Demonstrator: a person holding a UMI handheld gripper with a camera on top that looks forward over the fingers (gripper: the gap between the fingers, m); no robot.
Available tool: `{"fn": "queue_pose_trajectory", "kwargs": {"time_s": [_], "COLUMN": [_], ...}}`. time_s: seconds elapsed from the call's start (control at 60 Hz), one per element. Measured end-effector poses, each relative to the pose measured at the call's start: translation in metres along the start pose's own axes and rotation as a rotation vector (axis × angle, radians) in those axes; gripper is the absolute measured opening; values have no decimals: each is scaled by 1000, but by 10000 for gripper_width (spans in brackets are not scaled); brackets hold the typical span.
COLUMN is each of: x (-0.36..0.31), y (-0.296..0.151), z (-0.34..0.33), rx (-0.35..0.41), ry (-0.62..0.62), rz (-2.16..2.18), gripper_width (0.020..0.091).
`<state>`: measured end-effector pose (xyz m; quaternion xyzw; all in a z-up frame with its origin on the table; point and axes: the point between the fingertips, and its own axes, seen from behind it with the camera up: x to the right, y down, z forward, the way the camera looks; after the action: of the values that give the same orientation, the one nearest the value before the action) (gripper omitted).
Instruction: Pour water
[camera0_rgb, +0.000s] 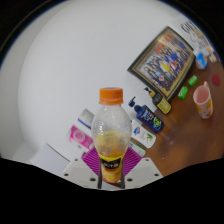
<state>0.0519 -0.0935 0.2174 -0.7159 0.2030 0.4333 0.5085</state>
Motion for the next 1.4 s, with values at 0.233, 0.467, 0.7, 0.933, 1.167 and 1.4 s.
{"fn": "queue_pose_trajectory", "kwargs": {"time_s": [0.233,0.467,0.7,0.933,1.167,1.4], "x": [75,163,191,165,161,248], "y": [-101,-137,-130,-152,-248,-349], "z": [30,47,55,46,8,-38], "rx": [55,122,86,22,109,214], "ry": [-102,-117,-88,-25,132,419], "rz": [662,1096,1197,727,-171,-785], "gripper_width": [246,248,249,248,249,246]}}
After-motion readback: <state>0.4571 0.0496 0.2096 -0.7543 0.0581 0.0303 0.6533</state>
